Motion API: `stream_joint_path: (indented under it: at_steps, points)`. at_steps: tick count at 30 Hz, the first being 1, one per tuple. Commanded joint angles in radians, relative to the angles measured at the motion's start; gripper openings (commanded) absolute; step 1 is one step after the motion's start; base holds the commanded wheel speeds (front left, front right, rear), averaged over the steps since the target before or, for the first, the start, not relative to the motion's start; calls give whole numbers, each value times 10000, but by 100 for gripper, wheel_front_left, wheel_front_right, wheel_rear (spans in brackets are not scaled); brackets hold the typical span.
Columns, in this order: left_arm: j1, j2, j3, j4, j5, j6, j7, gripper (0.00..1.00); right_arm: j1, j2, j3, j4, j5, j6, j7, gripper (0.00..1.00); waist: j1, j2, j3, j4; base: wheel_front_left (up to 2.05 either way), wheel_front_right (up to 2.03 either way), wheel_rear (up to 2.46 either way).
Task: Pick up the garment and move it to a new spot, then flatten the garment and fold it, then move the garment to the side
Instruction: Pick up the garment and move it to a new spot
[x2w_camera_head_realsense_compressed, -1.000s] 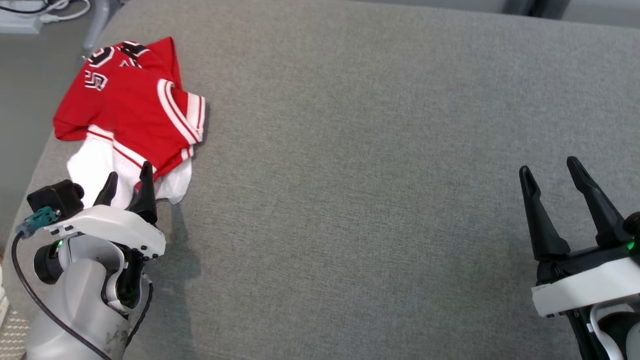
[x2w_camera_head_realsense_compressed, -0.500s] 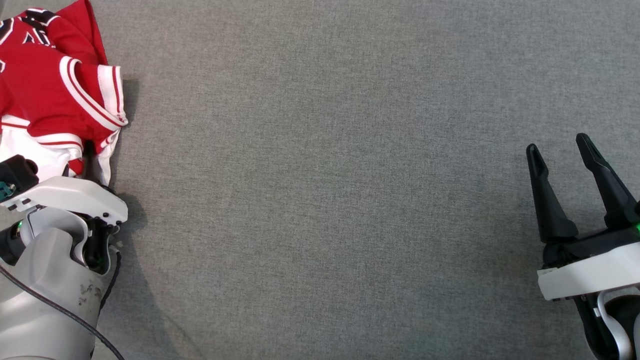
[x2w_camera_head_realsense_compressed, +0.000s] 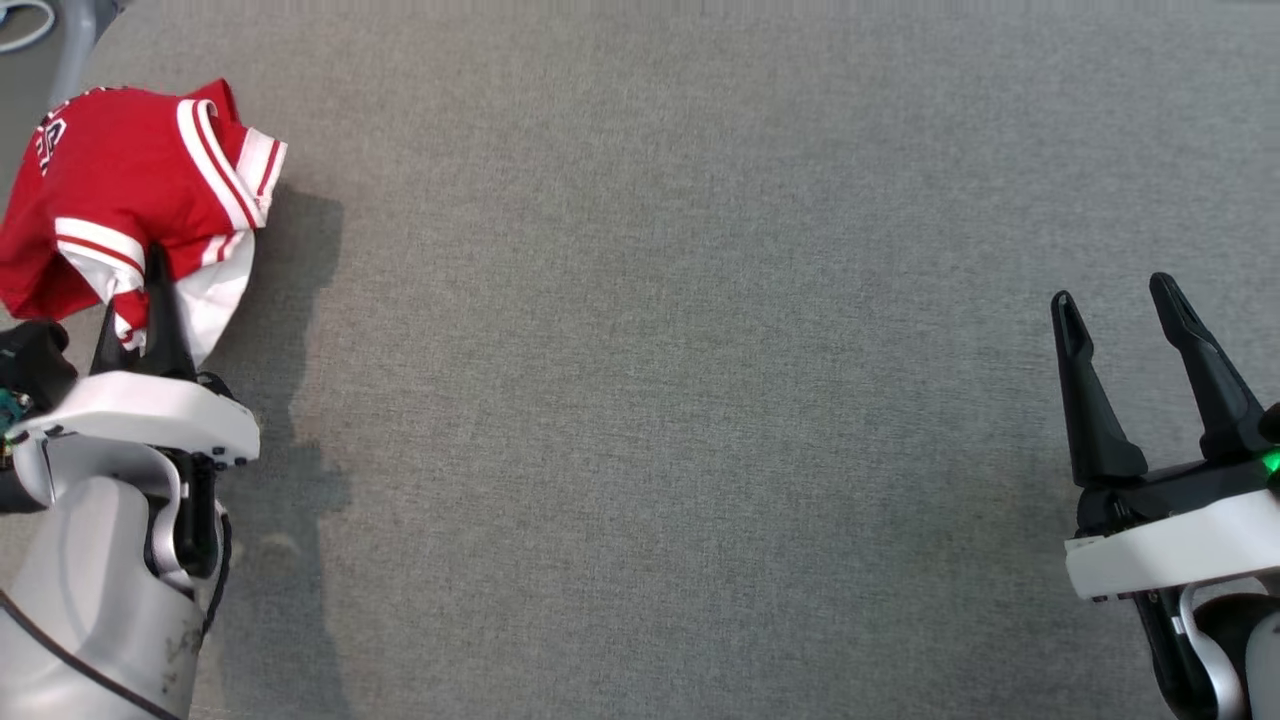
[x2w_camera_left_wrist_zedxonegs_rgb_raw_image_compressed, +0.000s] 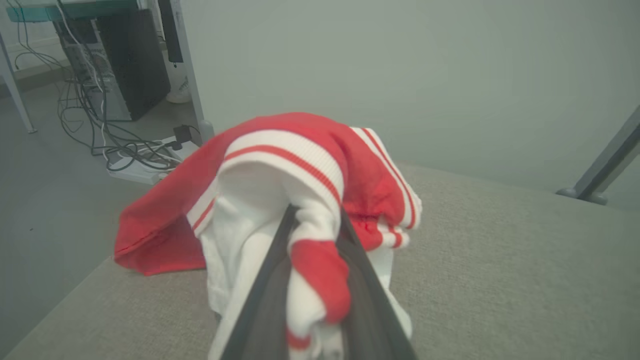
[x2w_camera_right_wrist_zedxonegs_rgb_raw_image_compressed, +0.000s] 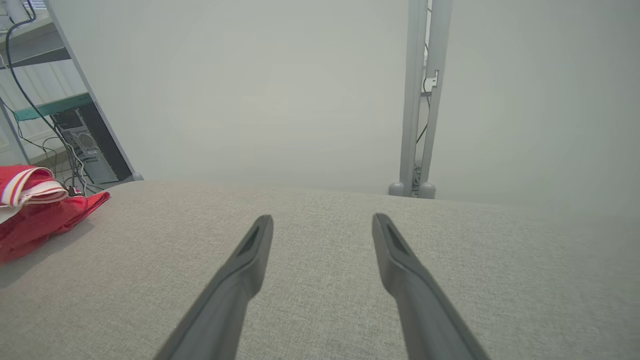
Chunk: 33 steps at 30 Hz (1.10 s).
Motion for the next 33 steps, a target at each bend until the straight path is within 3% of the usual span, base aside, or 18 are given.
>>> stream_joint_path:
  at_steps: [1, 5, 12, 18, 26, 33]
  points:
    - [461, 9, 84, -653, 246, 163, -45, 0, 126, 46, -24, 32, 6, -4, -148, 100, 0, 0, -493, -241, 0, 0, 0]
    - [2211, -21, 7, -2913, 752, 751, 10, 0, 391, 183, 17, 271, -49, -4, -394, 100, 0, 0, -1332, -674, 0, 0, 0]
    - [4597, 89, -506, -6345, 1217, 1727, 1256, 0, 830, 325, 265, 377, 30, -4, -710, 100, 0, 0, -2234, -1315, 0, 0, 0]
    - [5771, 55, -927, -8196, 1409, 2251, 2114, 0, 988, 373, 482, 514, 88, -4, -883, 100, 0, 0, -2551, -1876, 0, 0, 0]
    - [5504, -10, -1903, -9006, 1759, 2019, 2779, 0, 946, 421, 585, 500, 280, -4, -854, 100, 0, 0, -2359, -2743, 0, 0, 0]
    - [4416, -515, -3046, -8450, 1932, 1373, 3159, 0, 580, 441, 759, 522, 521, -4, -1032, 100, 0, 0, -1504, -4138, 0, 0, 0]
